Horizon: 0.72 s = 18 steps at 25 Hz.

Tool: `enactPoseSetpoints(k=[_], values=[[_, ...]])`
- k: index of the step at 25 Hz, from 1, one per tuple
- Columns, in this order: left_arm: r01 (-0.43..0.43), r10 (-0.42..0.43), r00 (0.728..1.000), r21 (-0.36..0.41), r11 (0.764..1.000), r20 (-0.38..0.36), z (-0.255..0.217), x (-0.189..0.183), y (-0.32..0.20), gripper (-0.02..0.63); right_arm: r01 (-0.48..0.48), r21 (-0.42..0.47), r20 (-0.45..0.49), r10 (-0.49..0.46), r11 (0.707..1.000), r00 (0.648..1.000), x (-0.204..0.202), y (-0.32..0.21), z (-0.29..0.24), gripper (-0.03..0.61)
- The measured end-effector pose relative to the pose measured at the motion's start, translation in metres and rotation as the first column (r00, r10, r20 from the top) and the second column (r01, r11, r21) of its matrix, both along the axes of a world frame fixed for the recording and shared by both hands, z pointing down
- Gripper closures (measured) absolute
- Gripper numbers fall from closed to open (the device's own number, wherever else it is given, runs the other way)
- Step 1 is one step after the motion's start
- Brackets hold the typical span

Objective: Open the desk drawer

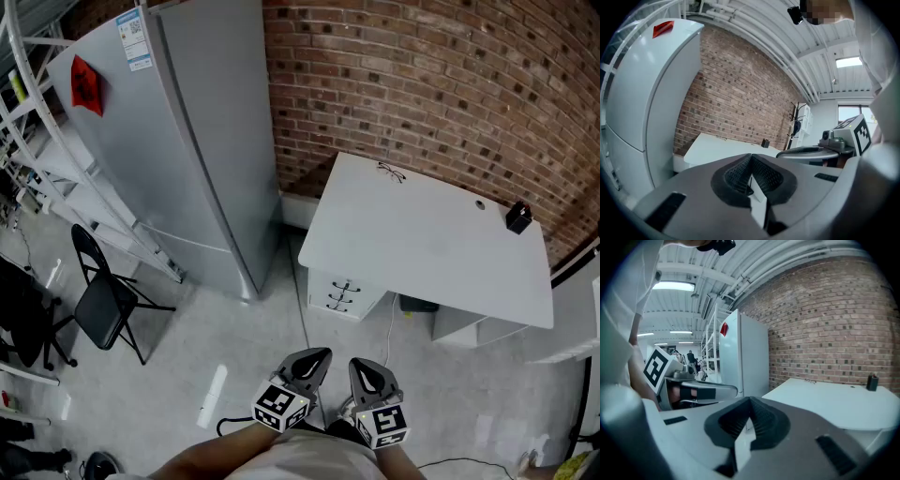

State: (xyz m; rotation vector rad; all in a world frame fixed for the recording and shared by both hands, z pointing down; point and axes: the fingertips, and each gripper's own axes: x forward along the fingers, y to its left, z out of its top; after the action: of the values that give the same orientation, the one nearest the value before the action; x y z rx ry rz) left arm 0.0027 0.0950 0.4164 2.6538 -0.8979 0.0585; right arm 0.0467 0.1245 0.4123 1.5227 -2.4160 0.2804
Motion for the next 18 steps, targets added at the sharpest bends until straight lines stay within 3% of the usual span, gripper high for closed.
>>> enactPoseSetpoints(k=[18], values=[[-0.004, 0.004, 1.000, -0.012, 1.000, 0.000, 0.0030, -0.0066, 0.0047, 0.606, 0.002, -0.013, 0.012, -0.002, 1.000, 1.000, -0.0083, 0.0046, 0.0077, 0.563]])
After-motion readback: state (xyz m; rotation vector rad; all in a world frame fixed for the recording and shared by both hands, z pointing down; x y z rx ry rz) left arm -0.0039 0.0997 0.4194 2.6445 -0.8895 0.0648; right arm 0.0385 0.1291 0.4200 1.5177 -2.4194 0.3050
